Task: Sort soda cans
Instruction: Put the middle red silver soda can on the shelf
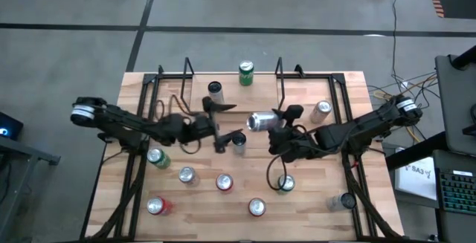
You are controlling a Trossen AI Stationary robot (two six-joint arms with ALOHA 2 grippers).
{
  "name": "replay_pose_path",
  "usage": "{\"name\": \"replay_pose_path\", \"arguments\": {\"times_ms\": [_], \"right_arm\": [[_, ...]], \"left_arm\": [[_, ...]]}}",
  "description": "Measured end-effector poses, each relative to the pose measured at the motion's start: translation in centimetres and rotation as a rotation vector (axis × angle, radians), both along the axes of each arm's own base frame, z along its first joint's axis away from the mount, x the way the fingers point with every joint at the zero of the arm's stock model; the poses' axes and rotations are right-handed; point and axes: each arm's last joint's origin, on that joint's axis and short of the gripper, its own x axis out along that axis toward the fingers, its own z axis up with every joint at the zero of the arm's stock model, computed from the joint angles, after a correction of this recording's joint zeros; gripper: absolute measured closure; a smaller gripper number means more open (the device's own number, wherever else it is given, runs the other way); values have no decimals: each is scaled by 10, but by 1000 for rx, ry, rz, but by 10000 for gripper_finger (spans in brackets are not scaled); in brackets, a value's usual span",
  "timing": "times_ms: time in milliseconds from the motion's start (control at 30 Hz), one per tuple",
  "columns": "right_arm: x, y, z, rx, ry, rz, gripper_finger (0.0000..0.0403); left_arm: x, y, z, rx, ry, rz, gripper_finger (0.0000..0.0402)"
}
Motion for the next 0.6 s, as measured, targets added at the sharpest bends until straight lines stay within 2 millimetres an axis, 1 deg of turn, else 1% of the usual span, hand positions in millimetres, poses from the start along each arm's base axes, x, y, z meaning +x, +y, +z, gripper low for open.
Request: {"name": "replay_pose_path", "arguments": {"times_ms": [133,333,467,600], "right_arm": [[0,0,0,-14,14,7,116],[0,0,1,-30,33,17,116],[1,0,0,-35,39,21,116],[1,0,0,-41,45,24,116]], "left_arm": [[17,-2,-2,19,65,21,27],[34,-4,-3,32,149,17,27],[40,-5,-4,33,156,15,27],[40,-5,-5,27,157,10,27]]}}
